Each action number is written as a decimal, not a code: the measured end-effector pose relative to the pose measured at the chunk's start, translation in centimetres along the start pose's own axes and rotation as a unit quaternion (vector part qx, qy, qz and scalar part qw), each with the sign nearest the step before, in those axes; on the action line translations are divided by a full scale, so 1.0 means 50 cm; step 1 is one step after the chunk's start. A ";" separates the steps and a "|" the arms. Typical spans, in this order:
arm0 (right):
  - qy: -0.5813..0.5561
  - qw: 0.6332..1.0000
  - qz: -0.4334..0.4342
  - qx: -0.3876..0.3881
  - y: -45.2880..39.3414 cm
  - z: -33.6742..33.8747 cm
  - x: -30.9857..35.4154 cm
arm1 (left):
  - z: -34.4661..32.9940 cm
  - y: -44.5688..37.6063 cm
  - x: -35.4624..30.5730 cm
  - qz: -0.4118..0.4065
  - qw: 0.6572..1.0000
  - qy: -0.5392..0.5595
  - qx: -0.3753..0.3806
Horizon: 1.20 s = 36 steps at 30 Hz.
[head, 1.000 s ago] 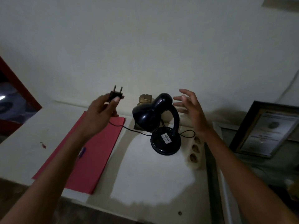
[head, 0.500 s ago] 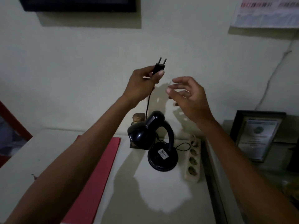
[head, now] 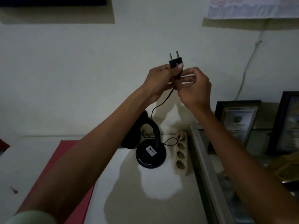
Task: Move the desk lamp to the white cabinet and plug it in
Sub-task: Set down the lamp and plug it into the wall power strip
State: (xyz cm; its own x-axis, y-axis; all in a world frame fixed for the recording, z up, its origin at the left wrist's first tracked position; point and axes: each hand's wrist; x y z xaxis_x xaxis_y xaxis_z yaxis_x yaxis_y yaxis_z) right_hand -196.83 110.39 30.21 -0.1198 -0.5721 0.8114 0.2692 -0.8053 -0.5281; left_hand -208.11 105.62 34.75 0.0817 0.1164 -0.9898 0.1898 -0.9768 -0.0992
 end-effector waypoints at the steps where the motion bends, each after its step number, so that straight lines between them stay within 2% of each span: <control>1: 0.011 1.000 -0.006 -0.005 0.004 0.007 -0.011 | -0.007 -0.002 0.012 0.003 1.000 0.009 -0.002; 3: 0.042 0.999 -0.029 -0.003 0.008 0.024 -0.031 | -0.016 -0.002 0.040 0.006 1.000 -0.017 -0.014; 5: 0.094 0.994 -0.044 0.015 0.005 0.049 -0.049 | -0.019 0.007 0.081 0.019 0.995 -0.100 -0.016; 8: 0.165 0.978 -0.087 0.090 0.000 0.081 -0.073 | -0.013 0.035 0.168 0.035 0.970 -0.241 0.021; 11: 0.216 0.950 -0.132 0.185 0.013 0.095 -0.104 | -0.009 0.075 0.262 -0.047 0.920 -0.386 0.048; 14: 0.319 0.920 -0.123 0.190 0.017 0.101 -0.126 | -0.006 0.094 0.341 -0.083 0.892 -0.442 0.041; 17: 0.382 0.895 -0.126 0.194 0.007 0.107 -0.133 | -0.006 0.086 0.394 -0.021 0.887 -0.458 0.046; 21: 0.422 0.840 -0.118 0.321 0.004 0.096 -0.133 | -0.028 0.080 0.438 0.049 0.898 -0.434 0.052; 24: 0.431 0.792 -0.127 0.413 0.021 0.076 -0.142 | -0.030 0.091 0.470 0.110 0.881 -0.453 0.074; 26: 0.445 0.773 -0.124 0.436 0.039 0.060 -0.158 | -0.026 0.106 0.487 0.136 0.855 -0.488 0.107; 28: 0.471 0.755 -0.114 0.442 0.056 0.052 -0.176 | -0.016 0.124 0.501 0.124 0.842 -0.515 0.107; 32: 0.499 0.728 -0.115 0.456 0.078 0.050 -0.209 | 0.007 0.159 0.498 0.056 0.854 -0.515 0.045; 36: 0.527 0.701 -0.099 0.470 0.093 0.041 -0.233 | -0.010 0.149 0.485 0.085 0.847 -0.525 -0.012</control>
State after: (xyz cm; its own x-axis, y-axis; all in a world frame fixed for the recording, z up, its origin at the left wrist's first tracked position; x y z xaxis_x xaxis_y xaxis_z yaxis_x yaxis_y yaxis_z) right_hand -192.21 113.63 18.80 -0.7502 -0.6592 -0.0516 0.5990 -0.7106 0.3692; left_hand -204.20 101.27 10.07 -0.8032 -0.2610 -0.5355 0.2827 -0.9582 0.0430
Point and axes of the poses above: each hand's wrist, its own y-axis away from the middle knuckle, its own z-axis out of the back of the hand, x = y × z, and after that the axes turned 7 degrees about x, right-handed
